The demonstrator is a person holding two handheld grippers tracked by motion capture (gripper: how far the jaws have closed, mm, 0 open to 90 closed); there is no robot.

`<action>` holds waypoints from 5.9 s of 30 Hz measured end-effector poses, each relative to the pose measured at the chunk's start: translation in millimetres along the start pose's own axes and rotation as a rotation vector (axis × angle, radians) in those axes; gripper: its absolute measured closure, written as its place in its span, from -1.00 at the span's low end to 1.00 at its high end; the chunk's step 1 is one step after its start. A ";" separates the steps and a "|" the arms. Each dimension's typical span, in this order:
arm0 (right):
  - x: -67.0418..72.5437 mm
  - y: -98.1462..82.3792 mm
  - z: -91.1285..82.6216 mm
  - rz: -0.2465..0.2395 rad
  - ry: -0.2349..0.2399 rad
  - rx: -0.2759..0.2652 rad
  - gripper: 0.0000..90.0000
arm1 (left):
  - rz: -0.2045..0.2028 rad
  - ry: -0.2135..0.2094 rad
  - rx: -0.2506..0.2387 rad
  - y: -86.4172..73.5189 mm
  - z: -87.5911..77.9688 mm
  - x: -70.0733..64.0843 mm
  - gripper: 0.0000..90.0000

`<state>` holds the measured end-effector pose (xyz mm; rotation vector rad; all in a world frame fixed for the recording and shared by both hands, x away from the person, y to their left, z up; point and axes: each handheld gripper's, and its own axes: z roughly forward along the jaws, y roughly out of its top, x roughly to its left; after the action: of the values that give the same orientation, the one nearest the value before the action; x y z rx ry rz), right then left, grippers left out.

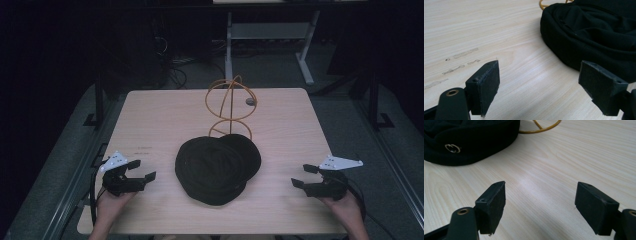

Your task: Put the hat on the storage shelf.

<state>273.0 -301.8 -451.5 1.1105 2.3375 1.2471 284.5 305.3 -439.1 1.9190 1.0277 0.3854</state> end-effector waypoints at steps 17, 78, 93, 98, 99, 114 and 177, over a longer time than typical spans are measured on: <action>18.6 20.0 3.7 -0.017 0.019 0.008 -0.64 | -0.009 -0.009 -0.009 -2.0 -2.6 1.0 -0.62; 140.7 128.5 82.2 -0.402 0.354 0.143 -0.26 | -0.004 -0.006 -0.004 -3.2 -0.7 1.7 -0.62; 167.2 121.4 122.5 -0.467 0.384 0.237 -0.02 | -0.007 -0.010 -0.003 -2.9 -0.1 1.4 -0.62; 170.4 115.8 130.8 -0.467 0.385 0.265 0.06 | 0.000 -0.015 0.004 -1.9 1.2 0.0 -0.62; 170.8 115.0 132.1 -0.469 0.383 0.272 0.07 | 0.001 -0.016 0.005 -1.8 1.4 0.1 -0.62; 176.2 103.2 147.0 -0.450 0.349 0.320 0.29 | 0.006 -0.020 0.007 -1.3 2.1 -0.2 -0.62; 161.2 174.3 65.5 -0.367 0.467 -0.041 0.70 | 0.144 -0.172 -0.055 17.9 12.9 -58.0 -0.63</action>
<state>288.3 -86.3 -333.3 0.3659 2.6611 1.5172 266.4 248.0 -423.8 1.9453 0.7629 0.3195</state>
